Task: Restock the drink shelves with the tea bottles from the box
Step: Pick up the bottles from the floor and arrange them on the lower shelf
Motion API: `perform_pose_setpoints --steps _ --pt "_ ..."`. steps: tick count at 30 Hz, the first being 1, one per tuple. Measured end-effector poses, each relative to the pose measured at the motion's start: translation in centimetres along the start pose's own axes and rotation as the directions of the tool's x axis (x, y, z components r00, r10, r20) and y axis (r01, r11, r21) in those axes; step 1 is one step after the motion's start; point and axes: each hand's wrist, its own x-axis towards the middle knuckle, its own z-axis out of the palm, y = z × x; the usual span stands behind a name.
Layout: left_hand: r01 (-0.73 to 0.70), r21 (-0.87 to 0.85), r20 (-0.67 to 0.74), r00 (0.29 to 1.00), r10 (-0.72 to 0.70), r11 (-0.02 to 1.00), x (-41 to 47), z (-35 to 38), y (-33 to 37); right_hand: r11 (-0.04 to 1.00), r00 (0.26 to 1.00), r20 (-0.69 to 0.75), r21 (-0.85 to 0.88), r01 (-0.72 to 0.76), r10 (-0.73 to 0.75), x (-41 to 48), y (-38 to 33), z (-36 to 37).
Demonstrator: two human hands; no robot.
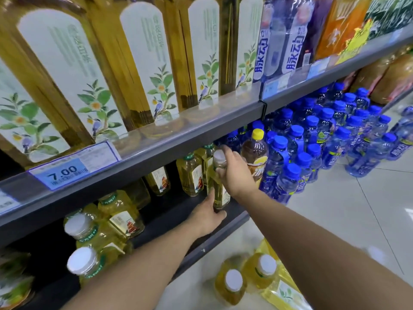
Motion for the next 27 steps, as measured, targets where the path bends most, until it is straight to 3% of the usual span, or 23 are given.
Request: perform_pose_setpoints --steps 5,10,22,27 --pt "0.093 -0.097 0.029 0.995 -0.091 0.991 1.7 0.8 -1.3 0.956 0.961 0.077 0.110 -0.271 0.264 -2.0 3.3 3.4" --pt "0.133 -0.067 0.002 0.991 -0.133 0.989 3.2 1.3 -2.6 0.898 0.921 0.114 0.205 -0.389 0.373 -1.8 4.7 6.1" --pt "0.093 -0.113 0.001 0.996 -0.093 0.989 6.7 1.1 -3.9 0.897 0.928 0.017 0.251 -0.365 0.373 0.4 5.7 8.4" --pt "0.003 0.081 0.051 0.999 -0.007 0.997 4.5 0.2 -4.3 0.917 0.927 0.083 0.136 -0.374 0.366 -2.1 5.5 6.9"
